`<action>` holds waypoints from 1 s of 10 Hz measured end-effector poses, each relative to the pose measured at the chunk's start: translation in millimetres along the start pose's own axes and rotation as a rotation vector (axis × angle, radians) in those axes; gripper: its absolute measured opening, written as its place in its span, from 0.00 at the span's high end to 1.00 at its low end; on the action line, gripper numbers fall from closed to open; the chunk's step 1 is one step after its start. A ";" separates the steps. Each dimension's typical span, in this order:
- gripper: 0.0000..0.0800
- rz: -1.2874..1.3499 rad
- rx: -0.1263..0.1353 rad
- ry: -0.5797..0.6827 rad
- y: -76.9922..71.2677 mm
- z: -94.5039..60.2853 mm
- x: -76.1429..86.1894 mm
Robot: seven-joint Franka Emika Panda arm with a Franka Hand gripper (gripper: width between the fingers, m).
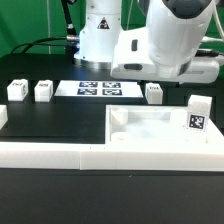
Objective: Assemble square table
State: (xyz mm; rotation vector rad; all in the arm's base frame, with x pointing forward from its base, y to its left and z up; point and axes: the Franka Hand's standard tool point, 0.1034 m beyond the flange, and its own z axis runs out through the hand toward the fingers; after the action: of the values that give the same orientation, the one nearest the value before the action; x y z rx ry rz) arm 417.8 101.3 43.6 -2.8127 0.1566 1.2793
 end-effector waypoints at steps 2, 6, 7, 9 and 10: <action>0.19 0.013 0.010 -0.009 -0.7 3.8 -1.3; 0.19 0.050 0.030 -0.089 -6.0 57.2 -6.8; 0.19 0.052 0.027 -0.098 -5.0 60.8 -5.9; 0.19 0.055 0.030 -0.096 -3.7 60.2 -5.2; 0.19 0.057 0.031 -0.096 -3.0 60.2 -5.0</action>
Offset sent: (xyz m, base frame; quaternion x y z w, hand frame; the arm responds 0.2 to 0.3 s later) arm -0.0544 0.0285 -0.0330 -0.0197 -0.0154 -0.0063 0.9997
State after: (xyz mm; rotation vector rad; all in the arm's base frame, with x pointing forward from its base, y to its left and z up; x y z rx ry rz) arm 369.8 109.8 7.7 -2.7329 0.2519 1.4078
